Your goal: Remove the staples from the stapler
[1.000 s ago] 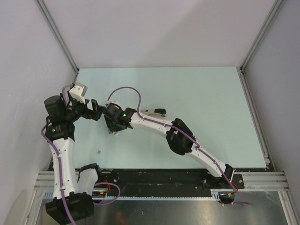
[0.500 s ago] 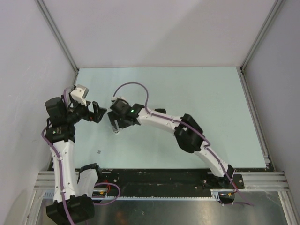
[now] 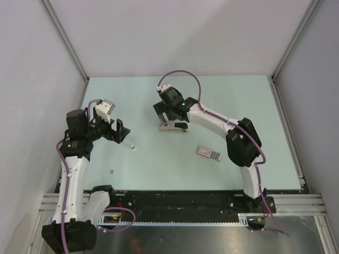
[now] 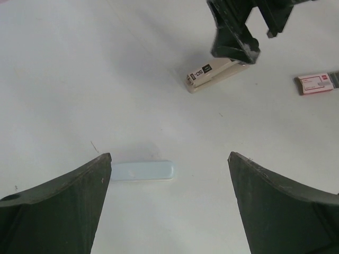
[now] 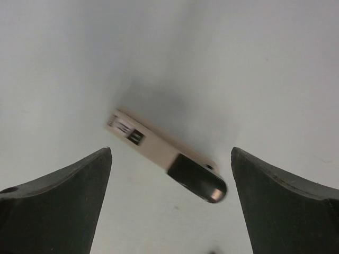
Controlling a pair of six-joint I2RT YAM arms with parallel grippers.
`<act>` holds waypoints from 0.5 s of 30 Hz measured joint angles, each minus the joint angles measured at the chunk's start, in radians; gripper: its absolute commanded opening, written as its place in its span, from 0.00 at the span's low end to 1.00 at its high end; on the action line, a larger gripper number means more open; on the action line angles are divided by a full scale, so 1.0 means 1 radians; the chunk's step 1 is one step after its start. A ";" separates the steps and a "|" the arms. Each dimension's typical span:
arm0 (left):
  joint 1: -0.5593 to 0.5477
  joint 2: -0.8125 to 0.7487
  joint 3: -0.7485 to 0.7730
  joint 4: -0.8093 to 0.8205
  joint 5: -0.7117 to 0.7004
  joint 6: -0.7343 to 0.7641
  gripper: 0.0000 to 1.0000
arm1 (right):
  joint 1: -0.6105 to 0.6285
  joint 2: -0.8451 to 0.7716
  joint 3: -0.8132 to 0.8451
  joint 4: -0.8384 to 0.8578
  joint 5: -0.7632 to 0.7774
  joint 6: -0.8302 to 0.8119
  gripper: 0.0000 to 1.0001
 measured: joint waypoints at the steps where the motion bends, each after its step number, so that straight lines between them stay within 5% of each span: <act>1: -0.003 0.004 -0.005 -0.001 -0.008 0.002 0.96 | -0.011 0.001 -0.025 -0.007 0.003 -0.030 0.99; 15: -0.008 0.008 -0.019 -0.001 -0.042 0.027 0.96 | -0.043 0.002 -0.134 -0.045 -0.031 -0.217 0.99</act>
